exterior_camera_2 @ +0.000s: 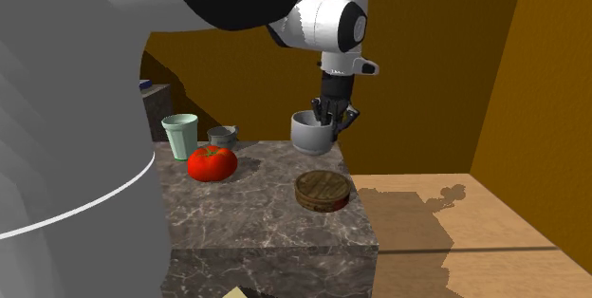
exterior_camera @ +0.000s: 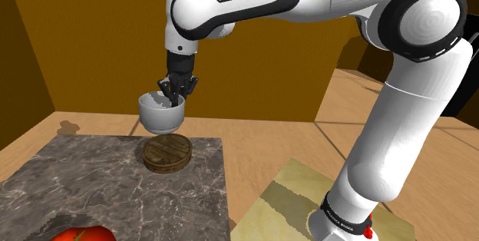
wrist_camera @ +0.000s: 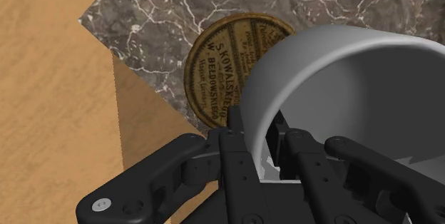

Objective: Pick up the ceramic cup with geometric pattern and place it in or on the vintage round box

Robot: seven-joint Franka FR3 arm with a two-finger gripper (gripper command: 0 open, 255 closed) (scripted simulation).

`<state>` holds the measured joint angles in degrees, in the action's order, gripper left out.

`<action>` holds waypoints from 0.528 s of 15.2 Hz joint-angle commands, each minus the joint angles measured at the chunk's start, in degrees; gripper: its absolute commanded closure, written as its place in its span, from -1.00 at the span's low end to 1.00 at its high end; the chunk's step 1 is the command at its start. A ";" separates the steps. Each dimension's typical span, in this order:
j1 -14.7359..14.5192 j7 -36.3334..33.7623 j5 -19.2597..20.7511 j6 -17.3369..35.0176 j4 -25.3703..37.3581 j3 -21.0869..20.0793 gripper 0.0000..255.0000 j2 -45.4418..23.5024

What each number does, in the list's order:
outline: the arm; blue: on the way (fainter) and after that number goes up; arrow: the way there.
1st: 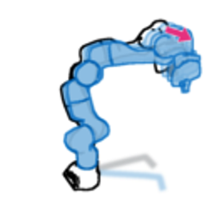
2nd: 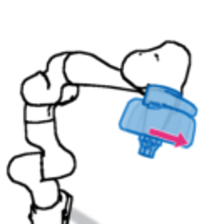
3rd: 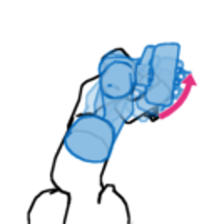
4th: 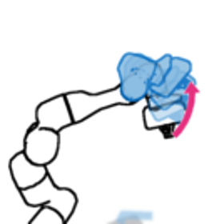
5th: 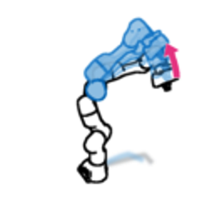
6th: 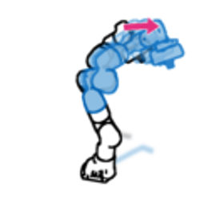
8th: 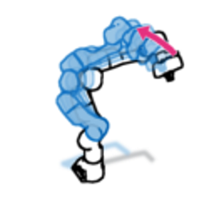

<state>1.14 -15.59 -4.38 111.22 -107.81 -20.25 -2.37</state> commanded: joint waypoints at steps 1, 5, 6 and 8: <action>1.33 2.62 -0.04 -0.33 0.34 1.22 1.00 -0.19; 1.27 2.70 0.09 2.64 -2.02 1.19 1.00 -0.83; 1.25 2.71 0.14 3.38 -2.58 1.18 1.00 -1.02; 1.22 2.73 0.24 4.85 -3.66 1.17 1.00 -1.43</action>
<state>2.36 -12.91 -4.18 115.26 -110.89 -19.09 -3.63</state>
